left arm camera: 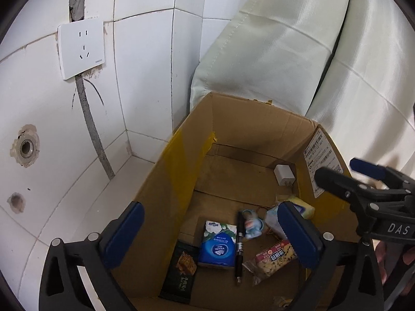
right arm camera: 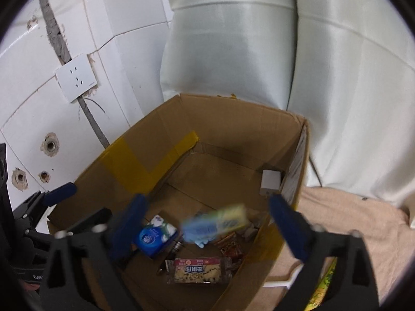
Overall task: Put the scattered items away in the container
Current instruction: 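Move both grippers back over the remaining snacks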
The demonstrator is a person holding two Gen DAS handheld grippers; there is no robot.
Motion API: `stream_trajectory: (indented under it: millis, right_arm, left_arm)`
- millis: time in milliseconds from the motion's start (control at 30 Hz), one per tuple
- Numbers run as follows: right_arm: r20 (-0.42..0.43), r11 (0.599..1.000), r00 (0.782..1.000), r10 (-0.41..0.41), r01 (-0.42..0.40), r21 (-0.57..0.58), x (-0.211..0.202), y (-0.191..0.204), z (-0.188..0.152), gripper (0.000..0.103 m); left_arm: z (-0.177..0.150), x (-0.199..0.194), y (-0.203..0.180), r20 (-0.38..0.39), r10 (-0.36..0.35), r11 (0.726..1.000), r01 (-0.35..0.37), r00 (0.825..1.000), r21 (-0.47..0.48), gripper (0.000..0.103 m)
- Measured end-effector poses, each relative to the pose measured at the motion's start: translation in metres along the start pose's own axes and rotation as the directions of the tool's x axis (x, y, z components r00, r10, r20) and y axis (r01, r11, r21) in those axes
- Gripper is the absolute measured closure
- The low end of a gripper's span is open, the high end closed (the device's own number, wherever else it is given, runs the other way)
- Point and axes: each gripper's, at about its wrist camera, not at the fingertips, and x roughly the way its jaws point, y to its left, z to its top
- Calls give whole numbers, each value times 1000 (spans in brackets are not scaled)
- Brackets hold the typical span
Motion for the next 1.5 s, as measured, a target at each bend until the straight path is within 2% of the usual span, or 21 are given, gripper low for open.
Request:
stream_trajectory:
  millis: [100,267,467,633,967,1233,1400,1500]
  right_arm:
    - [42,998,998,-55,56,-28,-7,3,2,0]
    - [105,997,992,-72,72,6,-27,-8,4,0]
    - [131,995,987,-94,89,47,-48,-23,3,0]
    - [146,991,981,-129,122,59,-73,-40,-1,0]
    - [195,968,953,-231,203,150,-141,-115,-18,0]
    - [181,933,928,-326,285,219,-186,-185,-48,0]
    - [163,912,916,-367,320,256,-201,-218,-70,0]
    - [135,900,916,-379,331,283,-201,-238,-86,0]
  left_arm:
    - [1,-2,-2,6,0,1000,0,1000,0,0]
    - [4,-6,-12,10,-8,1000,8,1000,19,0]
    - [9,-18,-34,38,-23,999,22,999,36,0]
    - [18,-34,-68,69,-62,996,58,996,64,0]
    - [23,-53,-171,97,-166,978,151,981,147,0]
    - [11,-46,-249,65,-236,956,220,970,194,0]
    - [-6,-33,-282,28,-260,946,249,965,206,0]
    - [-21,-22,-295,5,-274,942,267,962,201,0]
